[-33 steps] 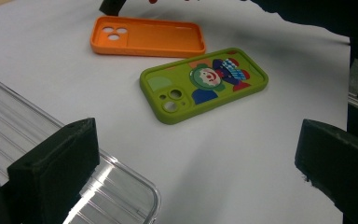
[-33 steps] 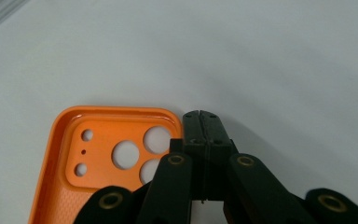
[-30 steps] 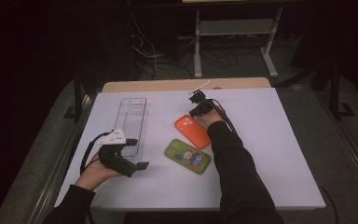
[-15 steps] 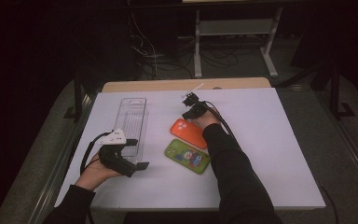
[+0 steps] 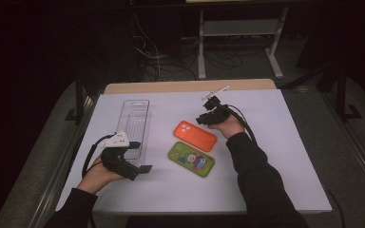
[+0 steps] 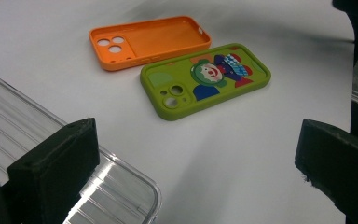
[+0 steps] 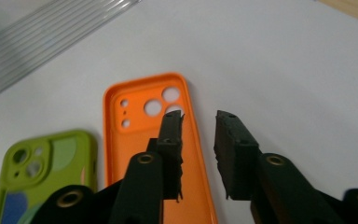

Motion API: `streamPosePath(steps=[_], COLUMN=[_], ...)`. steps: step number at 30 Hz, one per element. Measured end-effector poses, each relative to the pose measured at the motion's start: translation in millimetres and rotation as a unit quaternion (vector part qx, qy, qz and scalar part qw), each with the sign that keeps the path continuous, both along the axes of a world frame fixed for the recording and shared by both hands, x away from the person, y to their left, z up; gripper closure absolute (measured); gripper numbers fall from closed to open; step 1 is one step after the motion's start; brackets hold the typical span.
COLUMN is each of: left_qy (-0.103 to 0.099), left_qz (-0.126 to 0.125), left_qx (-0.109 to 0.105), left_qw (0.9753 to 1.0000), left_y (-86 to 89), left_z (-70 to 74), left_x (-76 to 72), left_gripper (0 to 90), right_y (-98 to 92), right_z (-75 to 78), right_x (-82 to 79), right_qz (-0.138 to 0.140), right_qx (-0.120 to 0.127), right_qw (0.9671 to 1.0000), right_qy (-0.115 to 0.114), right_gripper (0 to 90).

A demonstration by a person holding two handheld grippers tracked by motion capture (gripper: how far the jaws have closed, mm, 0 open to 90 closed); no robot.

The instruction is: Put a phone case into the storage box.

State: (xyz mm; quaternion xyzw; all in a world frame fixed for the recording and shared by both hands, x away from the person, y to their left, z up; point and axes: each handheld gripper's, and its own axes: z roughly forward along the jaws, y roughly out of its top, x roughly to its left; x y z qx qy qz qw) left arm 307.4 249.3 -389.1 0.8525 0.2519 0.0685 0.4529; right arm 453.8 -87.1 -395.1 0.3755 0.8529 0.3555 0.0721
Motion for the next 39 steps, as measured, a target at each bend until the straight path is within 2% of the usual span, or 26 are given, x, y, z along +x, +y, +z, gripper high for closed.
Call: streamPosePath(steps=[1, 3, 11, 13, 14, 15, 17, 19, 23, 24, 26, 27, 28, 30, 31, 34, 36, 39], left_qy=[0.000, 0.001, 0.002, 0.002, 0.002, 0.001, 0.002, 0.004, 0.003, 0.003, 0.002, 0.003, 0.003, 0.003, 0.003, 0.003, 0.003, 0.002], left_qz=[0.000, 0.001, 0.003, 0.004, 0.003, 0.002, 0.001, 0.004, 0.004, 0.005, 0.004, 0.004, 0.004, 0.005, 0.005, 0.007, 0.006, 0.005], left_qx=[0.001, 0.002, 0.009, 0.009, 0.011, 0.012, 0.014, 0.014, 0.013, 0.012, 0.011, 0.010, 0.009, 0.007, 0.008, 0.007, 0.008, 0.011], left_qw=[1.0000, 1.0000, 1.0000, 0.9999, 0.9999, 0.9999, 0.9999, 0.9999, 0.9999, 0.9999, 0.9999, 0.9999, 0.9999, 1.0000, 0.9999, 0.9999, 0.9999, 0.9999], left_y=[-0.1, 0.2, 0.4, 0.0, 0.0, 0.0, 0.1, 0.1, -0.5, -0.7, -0.8, -0.7, -0.6, -0.4, -0.1, 0.1, 0.0, 0.2], left_z=[-0.2, -0.5, -1.0, -1.2, -1.3, -1.5, -1.8, -2.0, -3.0, -3.1, -2.6, -2.3, -2.2, -2.5, -2.3, -2.2, -2.2, -2.2], left_x=[-0.2, -0.3, -0.1, -0.2, -0.3, -0.2, -0.1, -0.6, -0.4, -0.6, -0.9, -1.1, -1.1, -1.0, -0.9, -1.2, -1.2, -1.1], left_gripper=[0.0, 0.0, 0.0, 0.0, 0.0, 0.0, 0.0, 0.0, 0.0, 0.0, 0.0, 0.0, 0.0, 0.0, 0.0, 0.0, 0.0, 0.0], right_y=[0.0, -14.1, -42.4, -52.8, -52.8, -57.8, -60.7, -68.1, -73.2, -77.3, -80.5, -86.6, -86.6, -93.0, -93.0, -97.1, -98.9, -100.3], right_z=[0.0, 3.1, 6.8, 7.8, 7.8, 7.3, 6.8, 5.5, 5.6, 5.2, 4.3, 2.7, 2.7, 0.4, 0.4, -2.0, -4.5, -7.4], right_x=[0.0, -14.7, -44.8, -58.6, -58.6, -65.6, -69.5, -81.7, -93.0, -101.4, -105.3, -113.0, -113.0, -124.2, -124.2, -133.5, -140.5, -149.1], right_qz=[0.000, -0.004, -0.013, -0.016, -0.016, -0.018, -0.018, -0.020, -0.022, -0.023, -0.020, -0.022, -0.022, -0.025, -0.025, -0.018, -0.017, -0.011], right_qx=[0.000, 0.005, 0.006, 0.007, 0.007, 0.010, 0.017, 0.027, 0.028, 0.032, 0.036, 0.048, 0.048, 0.051, 0.051, 0.039, 0.043, 0.032], right_qw=[1.0000, 1.0000, 0.9999, 0.9998, 0.9998, 0.9997, 0.9996, 0.9994, 0.9993, 0.9991, 0.9989, 0.9981, 0.9981, 0.9975, 0.9975, 0.9971, 0.9968, 0.9972], right_qy=[0.000, -0.001, -0.006, -0.009, -0.009, -0.011, -0.011, -0.008, -0.011, -0.016, -0.023, -0.032, -0.032, -0.043, -0.043, -0.063, -0.065, -0.067], right_gripper=[69.3, 63.4, 49.3, 38.5, 38.5, 33.3, 30.5, 22.3, 15.2, 12.1, 11.8, 9.3, 9.3, 6.2, 6.2, 3.1, 1.7, 0.5])
